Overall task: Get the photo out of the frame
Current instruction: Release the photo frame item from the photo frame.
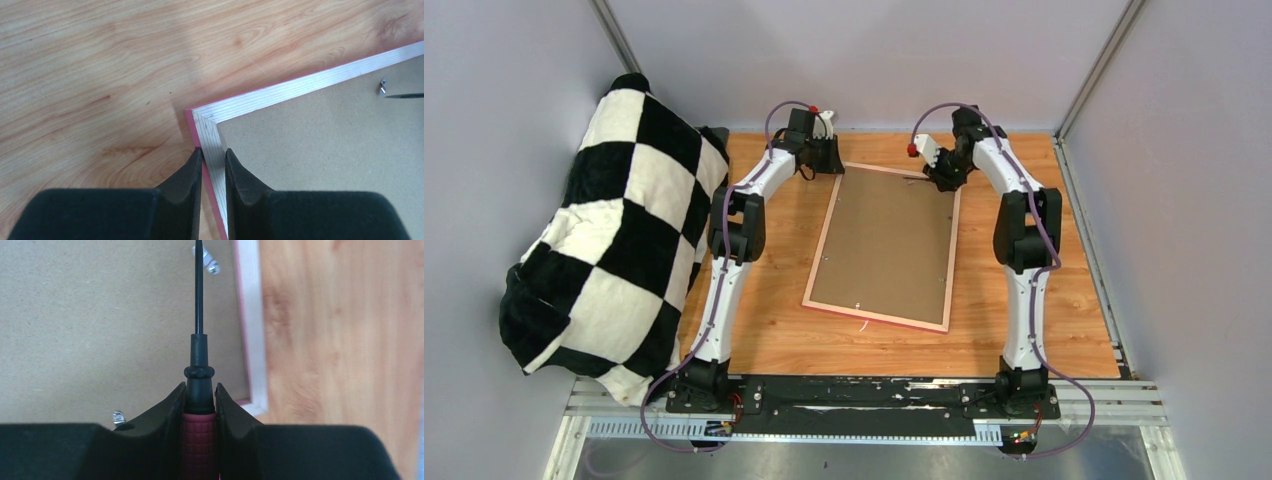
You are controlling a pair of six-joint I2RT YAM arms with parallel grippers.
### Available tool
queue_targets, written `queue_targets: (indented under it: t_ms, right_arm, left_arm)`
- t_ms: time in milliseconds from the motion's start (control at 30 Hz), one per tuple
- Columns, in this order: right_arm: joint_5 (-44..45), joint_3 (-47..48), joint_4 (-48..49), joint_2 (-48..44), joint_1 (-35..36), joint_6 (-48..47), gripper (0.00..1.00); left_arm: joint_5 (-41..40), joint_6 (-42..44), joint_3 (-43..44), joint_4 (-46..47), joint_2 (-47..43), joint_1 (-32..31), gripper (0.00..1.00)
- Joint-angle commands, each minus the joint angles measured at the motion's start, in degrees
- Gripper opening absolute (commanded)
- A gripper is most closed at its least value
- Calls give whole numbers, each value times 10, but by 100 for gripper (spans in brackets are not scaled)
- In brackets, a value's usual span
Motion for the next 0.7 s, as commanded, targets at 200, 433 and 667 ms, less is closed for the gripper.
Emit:
queue_targets:
  t_ms: [200,433,667]
  right_arm:
    - [148,-23,81,-72,60,-139,0]
    - [268,-38,135,-59,95,-280,0]
    - [323,-43,137,-48,107,-350,0]
  left_arm:
    - [5,9,-10,-77,48,-12,2]
    - [5,9,-10,-78,48,-12,2]
    - [7,10,-9,-79,49,-12,2]
